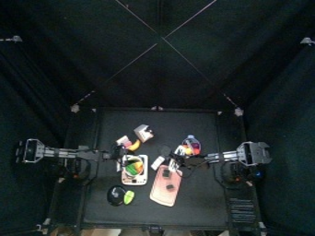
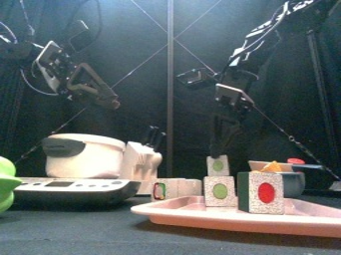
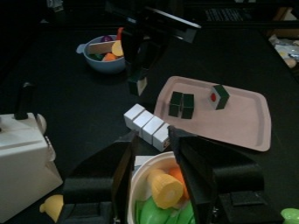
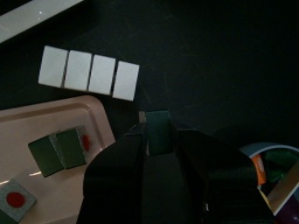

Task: Place sushi piece above big plate

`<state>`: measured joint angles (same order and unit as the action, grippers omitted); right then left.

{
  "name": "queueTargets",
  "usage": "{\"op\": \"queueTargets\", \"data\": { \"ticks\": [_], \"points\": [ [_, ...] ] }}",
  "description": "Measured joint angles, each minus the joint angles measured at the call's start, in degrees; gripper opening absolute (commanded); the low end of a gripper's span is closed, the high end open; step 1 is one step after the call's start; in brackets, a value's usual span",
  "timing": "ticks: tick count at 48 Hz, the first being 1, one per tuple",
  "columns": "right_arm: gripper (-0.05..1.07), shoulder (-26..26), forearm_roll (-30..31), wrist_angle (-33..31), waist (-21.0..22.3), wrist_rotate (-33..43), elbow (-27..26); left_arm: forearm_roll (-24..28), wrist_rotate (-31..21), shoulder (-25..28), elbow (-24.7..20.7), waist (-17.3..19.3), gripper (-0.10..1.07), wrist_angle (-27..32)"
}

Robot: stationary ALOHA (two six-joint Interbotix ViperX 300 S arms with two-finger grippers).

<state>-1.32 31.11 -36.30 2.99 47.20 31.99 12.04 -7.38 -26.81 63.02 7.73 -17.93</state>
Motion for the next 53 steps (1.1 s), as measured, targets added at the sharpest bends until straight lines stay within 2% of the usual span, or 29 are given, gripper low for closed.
{"op": "queueTargets", "data": {
  "ticks": [12,30,53],
  "points": [
    [0.61,0.35,-2.20,0.09,3.78,0.09,-3.25,0.00,0.09,0.00,0.00,0.00,0.76,0.00],
    [0.61,6.33,-7.47,1.05,9.14,0.26,-6.59,0.00,0.00,0.00,-0.09,0.00,0.76,0.00],
    [0.61,6.68,-7.38,1.23,9.84,0.26,-5.54,0.00,0.09,0.09,0.00,0.00,0.76,0.00]
  ]
}}
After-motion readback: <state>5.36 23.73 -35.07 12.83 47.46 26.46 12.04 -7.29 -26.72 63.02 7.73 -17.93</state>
